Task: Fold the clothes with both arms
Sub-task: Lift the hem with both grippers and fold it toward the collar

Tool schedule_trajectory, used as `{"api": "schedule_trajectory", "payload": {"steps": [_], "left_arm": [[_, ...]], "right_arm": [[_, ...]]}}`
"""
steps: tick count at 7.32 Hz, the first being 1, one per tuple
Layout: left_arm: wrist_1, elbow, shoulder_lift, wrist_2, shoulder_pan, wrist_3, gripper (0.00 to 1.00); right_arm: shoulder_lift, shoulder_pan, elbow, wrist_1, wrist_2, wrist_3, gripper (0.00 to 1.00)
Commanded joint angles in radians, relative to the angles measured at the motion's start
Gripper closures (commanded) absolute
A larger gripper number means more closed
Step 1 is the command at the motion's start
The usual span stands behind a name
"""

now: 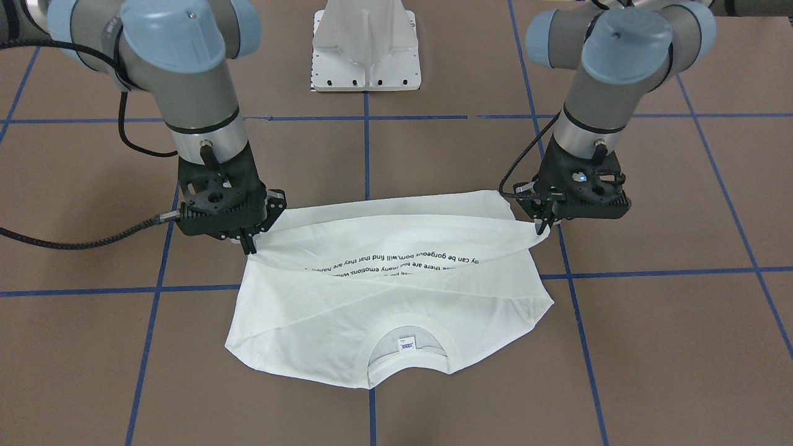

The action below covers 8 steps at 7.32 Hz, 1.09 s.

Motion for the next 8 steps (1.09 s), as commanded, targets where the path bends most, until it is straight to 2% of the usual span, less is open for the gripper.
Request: {"api": "schedule_trajectory", "payload": {"steps": [1, 3, 5, 6, 7, 8], "left_arm": [[-0.161, 0.213, -0.052, 0.02, -0.012, 0.016, 1.0], [-0.307, 0.399, -0.102, 0.04, -0.009, 0.019, 1.0], [-0.38, 0.462, -0.11, 0.04, 0.003, 0.022, 1.0], [-0.383, 0.461, -0.106, 0.038, 0.005, 0.024, 0.5], [-0.439, 0.456, -0.094, 0.038, 0.006, 0.022, 0.01], [-0.482, 0.426, -0.056, -0.001, 0.005, 0.021, 0.0]], "right_arm": [[0.05, 0.006, -0.223, 0.145, -0.029, -0.006, 1.0], [0.053, 0.01, -0.324, 0.235, -0.057, -0.012, 1.0], [0.053, 0.018, -0.352, 0.243, -0.062, -0.015, 1.0], [0.056, 0.016, -0.372, 0.244, -0.062, -0.003, 1.0], [0.056, 0.016, -0.401, 0.244, -0.06, 0.051, 0.91], [0.06, 0.012, -0.414, 0.243, -0.06, 0.065, 0.01]]}}
